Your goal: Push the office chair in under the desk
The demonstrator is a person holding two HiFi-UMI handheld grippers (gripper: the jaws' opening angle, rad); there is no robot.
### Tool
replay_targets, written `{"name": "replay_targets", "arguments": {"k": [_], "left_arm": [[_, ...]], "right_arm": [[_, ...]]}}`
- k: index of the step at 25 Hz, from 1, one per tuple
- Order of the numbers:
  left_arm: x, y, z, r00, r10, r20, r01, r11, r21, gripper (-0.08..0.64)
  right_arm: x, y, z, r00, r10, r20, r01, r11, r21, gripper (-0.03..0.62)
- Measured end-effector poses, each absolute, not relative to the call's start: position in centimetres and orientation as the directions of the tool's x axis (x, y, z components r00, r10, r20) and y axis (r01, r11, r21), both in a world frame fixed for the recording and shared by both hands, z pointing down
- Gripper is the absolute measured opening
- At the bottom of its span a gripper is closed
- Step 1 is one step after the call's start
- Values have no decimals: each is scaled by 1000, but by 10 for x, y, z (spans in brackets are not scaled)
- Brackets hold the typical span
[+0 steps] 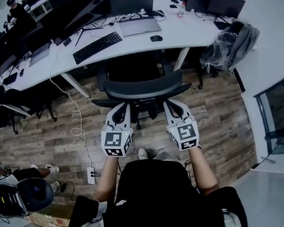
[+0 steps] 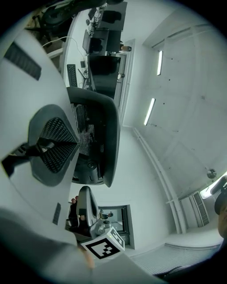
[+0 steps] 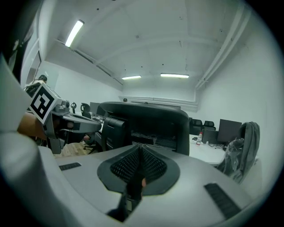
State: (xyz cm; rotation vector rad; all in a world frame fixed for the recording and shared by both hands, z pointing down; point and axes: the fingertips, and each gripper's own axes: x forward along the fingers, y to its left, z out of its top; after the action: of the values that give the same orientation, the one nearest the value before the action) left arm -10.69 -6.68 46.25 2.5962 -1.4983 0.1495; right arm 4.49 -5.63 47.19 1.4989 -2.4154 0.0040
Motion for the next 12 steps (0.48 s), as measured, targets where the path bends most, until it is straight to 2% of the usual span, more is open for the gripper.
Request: {"name": "replay_targets", "arguments": {"k": [7,12], "left_arm": [[-107,-65,468,454,-869,199,-888,-459,24,15],[-119,-70,487,412,-874,258,-894,-443,-73,17]], "right_arm": [[46,-59,483,-477,-829,293,-833,532,150,26],[48,-66,497,-502,-793,345,-797,579,171,28]]}}
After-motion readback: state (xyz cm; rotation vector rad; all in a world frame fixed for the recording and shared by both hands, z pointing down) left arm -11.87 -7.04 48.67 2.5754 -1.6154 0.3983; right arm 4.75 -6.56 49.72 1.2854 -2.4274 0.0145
